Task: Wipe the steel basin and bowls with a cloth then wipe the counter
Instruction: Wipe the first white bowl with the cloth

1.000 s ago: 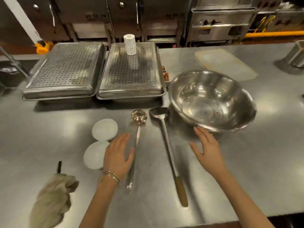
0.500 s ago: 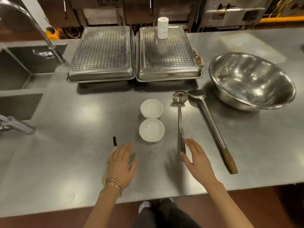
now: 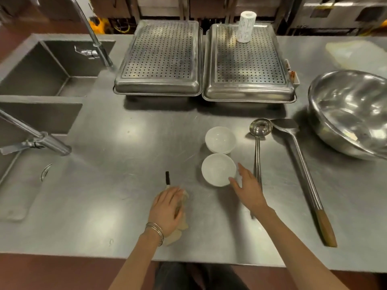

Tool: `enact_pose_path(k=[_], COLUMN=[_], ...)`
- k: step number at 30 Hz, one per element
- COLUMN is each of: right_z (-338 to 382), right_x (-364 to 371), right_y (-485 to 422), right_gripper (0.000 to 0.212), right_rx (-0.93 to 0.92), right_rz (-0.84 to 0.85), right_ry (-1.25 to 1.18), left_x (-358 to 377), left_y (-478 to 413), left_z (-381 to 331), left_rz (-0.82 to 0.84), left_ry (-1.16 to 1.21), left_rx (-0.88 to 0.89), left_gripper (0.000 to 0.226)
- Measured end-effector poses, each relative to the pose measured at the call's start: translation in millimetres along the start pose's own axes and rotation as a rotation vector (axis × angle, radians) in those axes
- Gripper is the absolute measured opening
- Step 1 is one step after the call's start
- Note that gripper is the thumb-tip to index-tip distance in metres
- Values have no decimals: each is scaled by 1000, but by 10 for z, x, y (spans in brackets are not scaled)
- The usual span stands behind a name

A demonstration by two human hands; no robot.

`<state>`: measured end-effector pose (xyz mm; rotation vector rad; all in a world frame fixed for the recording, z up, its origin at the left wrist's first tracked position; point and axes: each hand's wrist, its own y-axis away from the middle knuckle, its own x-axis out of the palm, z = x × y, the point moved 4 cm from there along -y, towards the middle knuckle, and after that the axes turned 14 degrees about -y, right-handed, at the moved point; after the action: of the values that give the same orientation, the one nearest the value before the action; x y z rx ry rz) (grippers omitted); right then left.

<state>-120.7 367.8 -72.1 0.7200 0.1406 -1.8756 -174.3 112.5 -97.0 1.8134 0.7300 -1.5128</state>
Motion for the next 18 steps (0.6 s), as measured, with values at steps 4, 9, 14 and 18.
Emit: enact_pose_path(k=[4, 9, 14, 18], right_z=[-54, -46, 167, 589], right_x=[213, 415, 595, 813], right_y=[-176, -137, 59, 304], right_gripper=[66, 67, 67, 65], right_rx=[150, 229, 196, 93], right_rz=[-92, -266, -338, -244], right_ry=[-104, -219, -327, -390], left_x=[117, 152, 29, -250], left_y=[-10, -32, -59, -13], left_z=[165, 227, 599, 1091], left_rz=[21, 16, -77, -112], left_ry=[-30, -66, 4, 227], left_rx=[89, 233, 363, 259], left_gripper=[47, 47, 48, 68])
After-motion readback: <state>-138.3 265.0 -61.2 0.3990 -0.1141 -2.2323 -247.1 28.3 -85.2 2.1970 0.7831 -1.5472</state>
